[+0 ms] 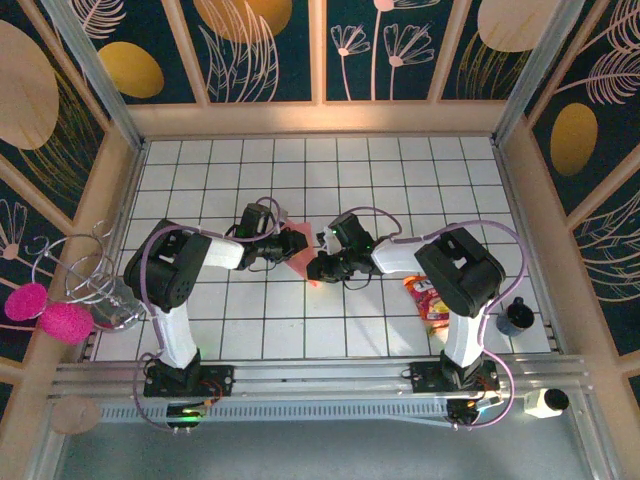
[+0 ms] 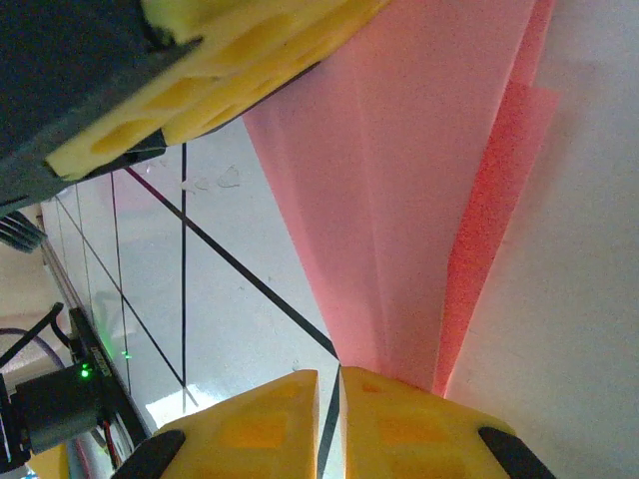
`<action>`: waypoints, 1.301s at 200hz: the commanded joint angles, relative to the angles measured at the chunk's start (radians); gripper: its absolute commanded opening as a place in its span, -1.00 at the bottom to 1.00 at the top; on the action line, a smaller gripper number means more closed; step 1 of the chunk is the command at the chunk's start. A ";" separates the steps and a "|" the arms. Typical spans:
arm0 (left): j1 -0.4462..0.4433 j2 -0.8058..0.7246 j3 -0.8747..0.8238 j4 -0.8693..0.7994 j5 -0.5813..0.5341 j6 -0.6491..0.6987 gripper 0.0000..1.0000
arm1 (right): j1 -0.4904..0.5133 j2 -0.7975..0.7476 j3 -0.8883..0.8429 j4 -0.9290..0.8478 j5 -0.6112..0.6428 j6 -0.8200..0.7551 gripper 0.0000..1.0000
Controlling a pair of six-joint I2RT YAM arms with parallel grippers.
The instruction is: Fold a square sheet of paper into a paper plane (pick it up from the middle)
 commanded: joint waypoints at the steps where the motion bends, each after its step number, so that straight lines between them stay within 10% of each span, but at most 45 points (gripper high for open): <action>1: -0.004 0.013 -0.017 -0.009 -0.001 0.008 -0.55 | 0.012 0.004 0.002 -0.022 0.009 -0.010 -0.71; 260: 0.000 -0.011 0.153 -0.207 -0.126 0.141 -0.65 | 0.000 0.026 -0.003 -0.210 0.087 -0.118 -0.75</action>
